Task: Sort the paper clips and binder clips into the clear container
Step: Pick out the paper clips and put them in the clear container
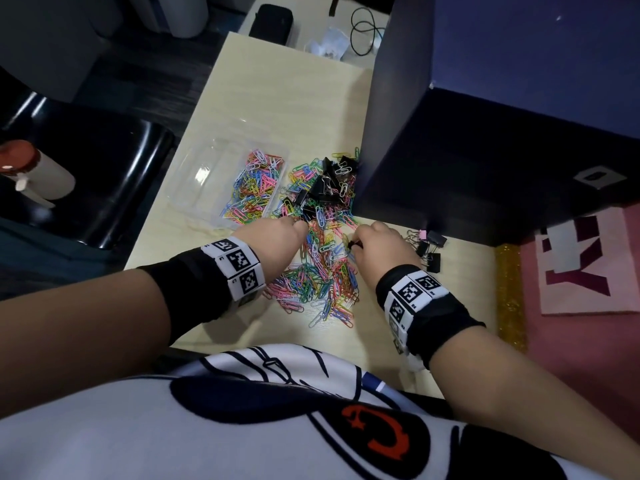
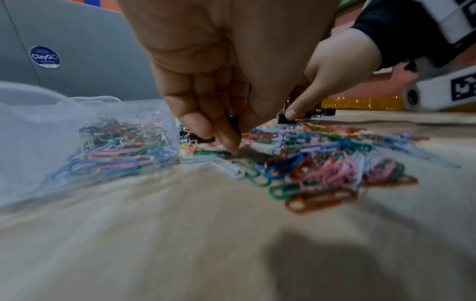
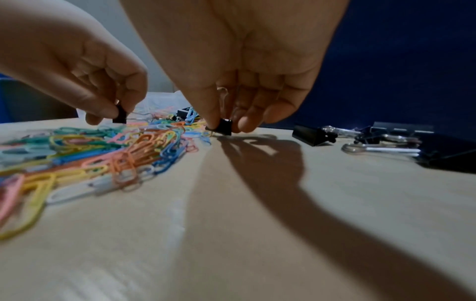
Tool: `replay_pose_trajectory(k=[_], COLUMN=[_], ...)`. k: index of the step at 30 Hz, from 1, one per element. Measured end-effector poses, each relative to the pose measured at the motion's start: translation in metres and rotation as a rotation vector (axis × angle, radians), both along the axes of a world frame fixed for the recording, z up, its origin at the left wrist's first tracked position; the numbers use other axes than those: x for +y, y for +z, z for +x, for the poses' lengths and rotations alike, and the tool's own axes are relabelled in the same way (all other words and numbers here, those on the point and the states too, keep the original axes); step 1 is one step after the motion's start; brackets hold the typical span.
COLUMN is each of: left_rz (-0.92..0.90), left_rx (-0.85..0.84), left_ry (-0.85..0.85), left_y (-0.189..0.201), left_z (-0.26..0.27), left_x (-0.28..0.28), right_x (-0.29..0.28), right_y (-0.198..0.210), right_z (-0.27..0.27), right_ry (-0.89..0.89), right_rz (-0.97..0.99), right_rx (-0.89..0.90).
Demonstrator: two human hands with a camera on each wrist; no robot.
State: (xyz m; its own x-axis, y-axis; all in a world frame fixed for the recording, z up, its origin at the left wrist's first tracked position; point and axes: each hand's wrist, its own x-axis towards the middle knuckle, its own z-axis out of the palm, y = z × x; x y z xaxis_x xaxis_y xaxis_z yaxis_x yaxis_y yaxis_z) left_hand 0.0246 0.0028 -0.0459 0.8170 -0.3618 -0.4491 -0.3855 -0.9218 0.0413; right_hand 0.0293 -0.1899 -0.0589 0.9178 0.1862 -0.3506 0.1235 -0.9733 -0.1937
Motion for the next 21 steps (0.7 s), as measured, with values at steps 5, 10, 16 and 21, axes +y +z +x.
replay_pose_trajectory(k=[5,10,16,21], left_rz=[-0.069,-0.272,-0.677,-0.375], left_rx=[-0.054,-0.016,0.017,0.028], left_ry=[0.007,0.011,0.2,0.015], left_y=[0.014,0.022,0.027,0.021], left_z=[0.005,0.019,0.024,0.016], left_x=[-0.009,-0.035,-0.063,-0.041], right_x=[-0.01,-0.031,-0.044,-0.031], right_y=[0.009,0.022,0.035,0.03], right_z=[-0.002,-0.002,-0.012,-0.022], right_ry=[-0.164,-0.337,-0.613,-0.352], right_rz=[0.05,0.044,0.179,0.151], right_rx=[-0.002,-0.002,-0.13,0.096])
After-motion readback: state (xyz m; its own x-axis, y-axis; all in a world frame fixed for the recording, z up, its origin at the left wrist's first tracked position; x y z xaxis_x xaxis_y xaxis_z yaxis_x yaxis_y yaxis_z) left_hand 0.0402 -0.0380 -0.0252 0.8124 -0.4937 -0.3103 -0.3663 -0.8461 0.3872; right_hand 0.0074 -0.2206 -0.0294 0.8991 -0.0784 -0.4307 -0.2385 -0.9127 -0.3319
